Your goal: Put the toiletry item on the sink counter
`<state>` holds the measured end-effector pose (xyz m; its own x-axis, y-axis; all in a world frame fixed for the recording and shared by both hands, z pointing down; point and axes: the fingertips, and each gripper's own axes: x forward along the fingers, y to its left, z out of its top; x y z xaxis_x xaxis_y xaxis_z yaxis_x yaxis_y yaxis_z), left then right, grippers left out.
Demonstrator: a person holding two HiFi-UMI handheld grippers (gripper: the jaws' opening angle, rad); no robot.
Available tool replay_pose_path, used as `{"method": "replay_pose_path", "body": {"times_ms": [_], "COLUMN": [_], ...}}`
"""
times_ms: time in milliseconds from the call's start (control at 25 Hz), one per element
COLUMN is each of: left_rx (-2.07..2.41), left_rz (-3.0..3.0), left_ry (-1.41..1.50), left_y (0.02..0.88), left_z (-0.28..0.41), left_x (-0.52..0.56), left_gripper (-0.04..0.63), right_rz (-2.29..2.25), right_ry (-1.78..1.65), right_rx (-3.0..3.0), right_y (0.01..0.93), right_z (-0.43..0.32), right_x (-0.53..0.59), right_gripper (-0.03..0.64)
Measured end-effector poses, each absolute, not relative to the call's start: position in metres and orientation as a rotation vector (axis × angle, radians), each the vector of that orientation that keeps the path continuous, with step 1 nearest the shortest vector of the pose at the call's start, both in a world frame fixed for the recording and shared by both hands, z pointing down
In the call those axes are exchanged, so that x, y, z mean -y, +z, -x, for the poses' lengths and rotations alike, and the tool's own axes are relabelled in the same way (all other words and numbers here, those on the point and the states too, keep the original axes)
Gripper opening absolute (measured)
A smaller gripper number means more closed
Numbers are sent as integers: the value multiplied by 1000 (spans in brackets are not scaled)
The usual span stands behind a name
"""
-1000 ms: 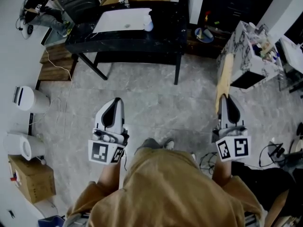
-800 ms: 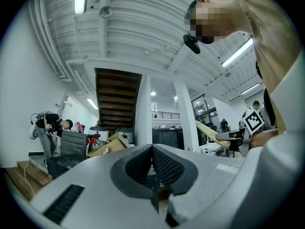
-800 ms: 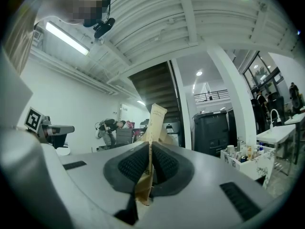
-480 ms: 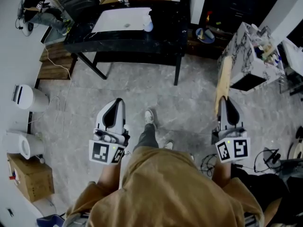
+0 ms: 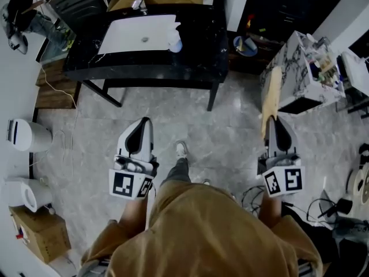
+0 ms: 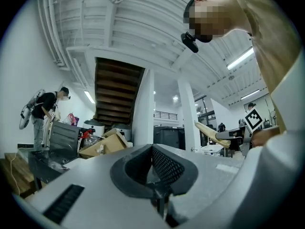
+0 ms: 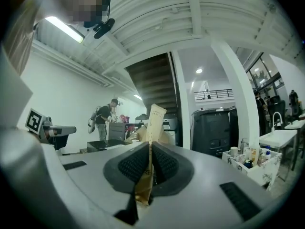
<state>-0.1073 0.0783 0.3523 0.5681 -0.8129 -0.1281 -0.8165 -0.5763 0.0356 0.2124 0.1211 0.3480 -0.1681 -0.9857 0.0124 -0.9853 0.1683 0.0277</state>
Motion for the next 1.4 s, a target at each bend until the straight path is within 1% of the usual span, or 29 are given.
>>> {"method": "replay_pose_path", "body": {"times_ms": [320,560,840,1080,1240,1400], "left_rx": [-1339,-1249,-1164,-1147,-1200,-1217], "left_rz": [2858,2935,3006,3027,2982,2916], "left_ry": [239,278,290,246,250,261], "left_y": [355,360,365,369,358,337], "left_z": [121,120,97,68,51,33], "left_x": [51,114,148,165,182,193], "left_gripper": [3,4,4,5,4,3], "right_rz": [-2031,-2069,-2130,-2131,-2100,-2028], "right_ry": [-61,-51,-24,8,14,-79], "right_rx": [2329,2268,2190,2219,2281,2344], "right_y": [323,316,314,320,322,310], "right_z": [-179,-165,-183,-205,-224,-233], "right_x": [-2,44,61,85,110,136], "right_gripper": [21,21,21,21,21,21]}}
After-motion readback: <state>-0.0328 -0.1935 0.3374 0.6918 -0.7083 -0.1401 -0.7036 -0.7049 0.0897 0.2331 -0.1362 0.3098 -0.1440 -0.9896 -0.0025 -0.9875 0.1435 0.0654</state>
